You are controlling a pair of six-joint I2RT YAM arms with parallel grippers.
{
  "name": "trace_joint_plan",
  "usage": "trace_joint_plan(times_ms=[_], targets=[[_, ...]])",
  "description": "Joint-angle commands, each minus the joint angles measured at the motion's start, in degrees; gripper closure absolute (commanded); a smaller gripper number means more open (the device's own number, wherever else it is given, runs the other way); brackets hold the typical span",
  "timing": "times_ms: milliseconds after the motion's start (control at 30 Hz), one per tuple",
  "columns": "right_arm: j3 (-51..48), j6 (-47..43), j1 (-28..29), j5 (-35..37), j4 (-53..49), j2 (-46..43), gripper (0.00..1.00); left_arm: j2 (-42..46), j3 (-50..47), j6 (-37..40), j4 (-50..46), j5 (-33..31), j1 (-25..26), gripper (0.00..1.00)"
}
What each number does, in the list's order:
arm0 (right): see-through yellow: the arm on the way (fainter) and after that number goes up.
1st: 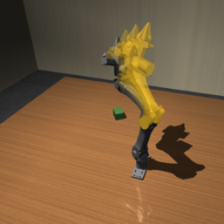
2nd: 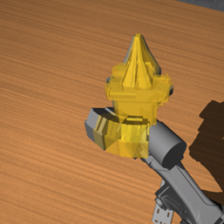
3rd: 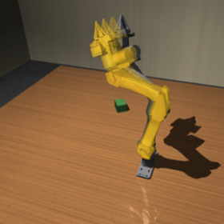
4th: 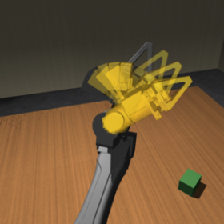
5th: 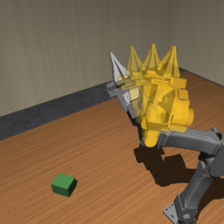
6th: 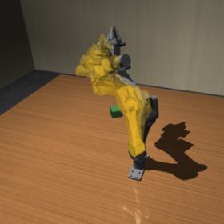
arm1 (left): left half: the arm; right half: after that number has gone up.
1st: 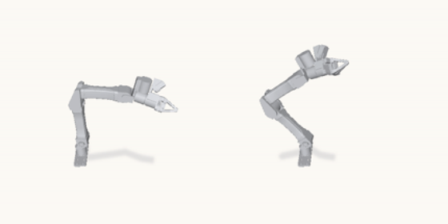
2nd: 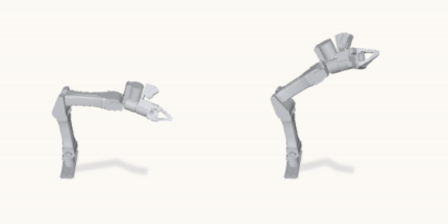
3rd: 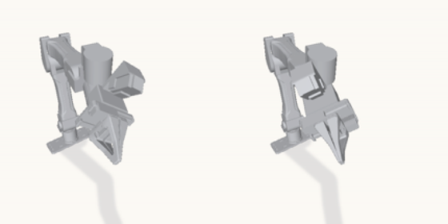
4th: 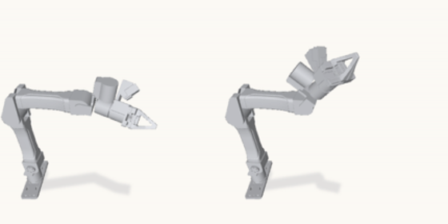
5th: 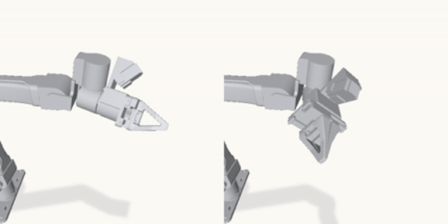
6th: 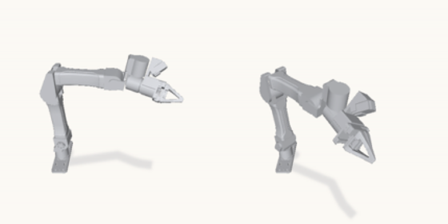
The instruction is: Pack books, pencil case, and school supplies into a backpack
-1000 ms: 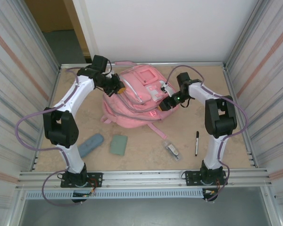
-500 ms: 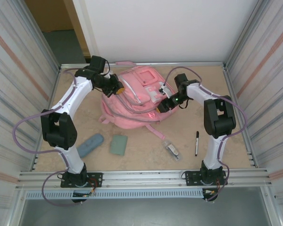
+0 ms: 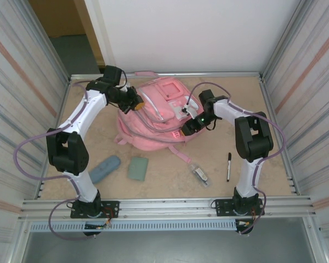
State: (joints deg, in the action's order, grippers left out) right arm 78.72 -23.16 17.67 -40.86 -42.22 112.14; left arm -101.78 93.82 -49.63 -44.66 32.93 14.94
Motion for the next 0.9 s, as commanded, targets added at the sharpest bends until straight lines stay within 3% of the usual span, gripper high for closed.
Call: trace_joint_plan(times_ms=[0,100,167,300,433,700,867], targets=[[-1.38,-1.14,0.18,-0.50,-0.50,-2.57,0.54,4.49,0.13,-0.52,3.44,5.48,0.17,1.00],[-1.12,-1.58,-0.18,-4.04,0.38,-3.65,0.60,4.52,0.07,-0.65,3.58,5.61,0.23,1.00],[-1.35,-1.16,-0.26,-4.58,1.94,-4.59,0.69,4.55,-0.04,-0.76,3.55,5.57,0.27,1.00],[-1.91,1.16,-0.44,-2.07,4.51,-5.63,0.89,4.84,-0.56,-0.70,3.71,5.57,0.26,1.00],[-2.75,3.34,-0.49,1.26,4.93,-7.21,0.99,5.17,-1.26,-0.77,3.88,5.33,0.27,1.00],[-2.51,9.10,1.63,3.82,2.23,-12.06,1.00,5.07,-3.70,-2.89,6.96,4.05,0.26,1.00],[5.15,14.77,6.31,14.59,-7.73,-10.37,1.00,5.73,-8.21,-7.02,11.92,2.32,1.27,1.00]])
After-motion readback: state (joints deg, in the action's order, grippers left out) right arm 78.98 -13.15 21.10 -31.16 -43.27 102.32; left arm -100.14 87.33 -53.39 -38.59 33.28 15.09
